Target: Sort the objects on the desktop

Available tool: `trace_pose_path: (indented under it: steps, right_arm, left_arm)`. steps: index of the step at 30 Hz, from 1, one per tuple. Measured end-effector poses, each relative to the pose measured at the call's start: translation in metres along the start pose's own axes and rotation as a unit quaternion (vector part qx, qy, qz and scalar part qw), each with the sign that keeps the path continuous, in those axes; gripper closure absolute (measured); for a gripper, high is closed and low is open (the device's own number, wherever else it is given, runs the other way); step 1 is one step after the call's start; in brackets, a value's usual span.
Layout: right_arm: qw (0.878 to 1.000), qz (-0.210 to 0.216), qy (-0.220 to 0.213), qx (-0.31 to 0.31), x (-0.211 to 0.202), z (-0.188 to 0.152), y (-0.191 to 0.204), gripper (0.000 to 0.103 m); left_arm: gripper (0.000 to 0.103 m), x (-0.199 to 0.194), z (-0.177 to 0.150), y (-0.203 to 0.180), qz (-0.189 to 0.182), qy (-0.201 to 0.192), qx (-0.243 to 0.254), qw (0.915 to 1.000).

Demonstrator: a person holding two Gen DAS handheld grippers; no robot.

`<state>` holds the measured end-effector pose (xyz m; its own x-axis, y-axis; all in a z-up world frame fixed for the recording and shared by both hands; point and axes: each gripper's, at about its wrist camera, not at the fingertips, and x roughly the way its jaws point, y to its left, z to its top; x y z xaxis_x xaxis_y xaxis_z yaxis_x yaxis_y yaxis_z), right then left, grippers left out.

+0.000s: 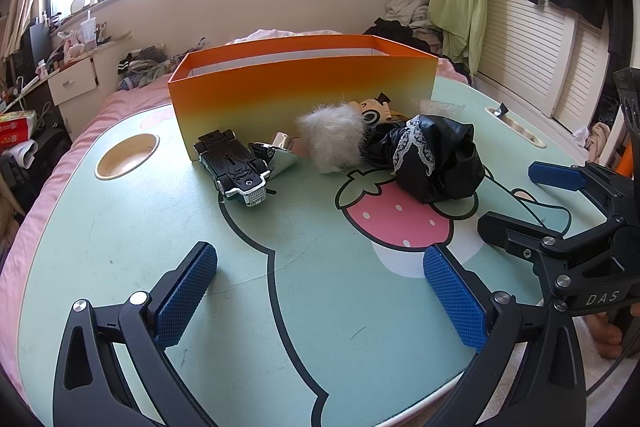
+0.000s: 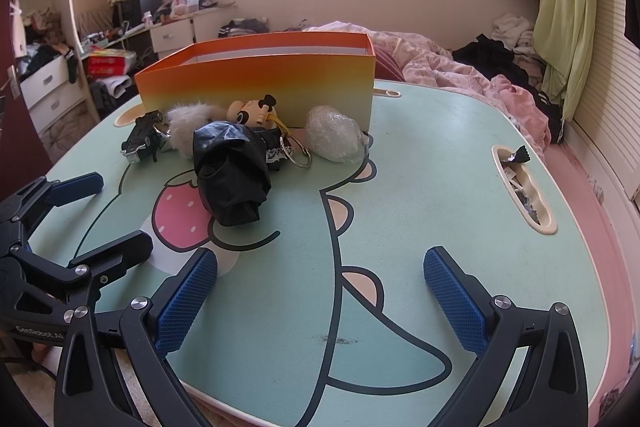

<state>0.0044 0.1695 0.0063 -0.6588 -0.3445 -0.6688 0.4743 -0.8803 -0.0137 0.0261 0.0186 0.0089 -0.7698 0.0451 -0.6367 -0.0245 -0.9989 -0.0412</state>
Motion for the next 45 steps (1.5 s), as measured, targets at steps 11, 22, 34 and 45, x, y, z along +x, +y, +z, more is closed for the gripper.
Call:
trace_pose_path:
  steps: [11,22,34,45]
  right_arm:
    - [1.0,-0.002,-0.001,-0.002,-0.001,0.002,0.001,0.0]
    - [1.0,-0.003,-0.001,-0.002,-0.002,0.003,0.002,0.0]
    - [1.0,-0.003,-0.001,-0.001,-0.002,0.003,0.002,0.0]
    - [1.0,0.015,-0.016,0.019,-0.007,0.005,-0.002,0.0]
  left_arm:
    - [0.0,0.001,-0.001,0.006,-0.006,0.002,-0.004,1.0]
    - [0.0,0.001,-0.001,0.007,-0.006,0.002,-0.004,1.0]
    - [0.001,-0.005,-0.001,0.014,-0.03,-0.008,-0.012,0.9994]
    - [0.028,-0.015,0.031,0.063,-0.011,0.002,-0.042,0.9991]
